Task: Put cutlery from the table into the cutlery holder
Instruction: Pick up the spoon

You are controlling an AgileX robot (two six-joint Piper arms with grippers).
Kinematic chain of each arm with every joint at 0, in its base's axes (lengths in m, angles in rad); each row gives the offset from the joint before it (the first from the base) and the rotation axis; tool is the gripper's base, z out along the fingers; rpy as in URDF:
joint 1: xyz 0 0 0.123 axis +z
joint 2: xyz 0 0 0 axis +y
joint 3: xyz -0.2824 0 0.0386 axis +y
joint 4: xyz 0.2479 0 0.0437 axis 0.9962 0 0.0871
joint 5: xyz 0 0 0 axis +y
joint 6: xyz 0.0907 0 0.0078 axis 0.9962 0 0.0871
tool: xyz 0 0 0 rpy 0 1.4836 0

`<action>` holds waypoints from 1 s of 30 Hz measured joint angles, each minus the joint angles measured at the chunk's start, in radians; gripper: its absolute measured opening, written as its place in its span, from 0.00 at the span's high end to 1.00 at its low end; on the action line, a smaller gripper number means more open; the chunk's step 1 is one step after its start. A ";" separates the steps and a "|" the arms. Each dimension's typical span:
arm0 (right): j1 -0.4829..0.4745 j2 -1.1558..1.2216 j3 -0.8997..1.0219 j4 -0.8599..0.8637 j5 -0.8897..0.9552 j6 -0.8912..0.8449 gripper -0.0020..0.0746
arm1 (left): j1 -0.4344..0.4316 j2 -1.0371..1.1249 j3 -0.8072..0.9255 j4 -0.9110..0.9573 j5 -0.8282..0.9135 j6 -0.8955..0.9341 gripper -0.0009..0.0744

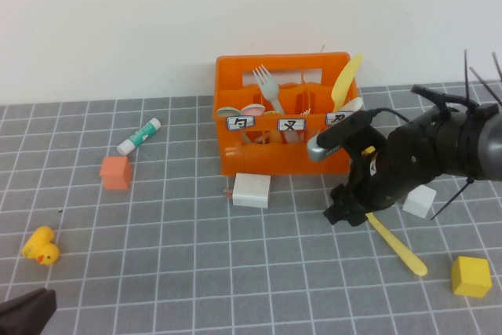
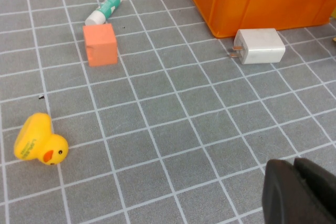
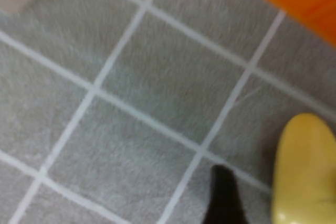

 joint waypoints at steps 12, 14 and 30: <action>0.000 0.007 0.000 -0.007 0.003 0.002 0.56 | 0.000 0.000 0.000 0.000 0.000 0.000 0.99; 0.000 0.007 0.000 -0.016 0.003 0.002 0.56 | 0.000 0.000 0.000 0.000 0.000 0.000 0.99; 0.000 -0.077 0.002 -0.035 0.061 0.002 0.56 | 0.000 0.000 0.000 0.000 0.000 -0.005 0.99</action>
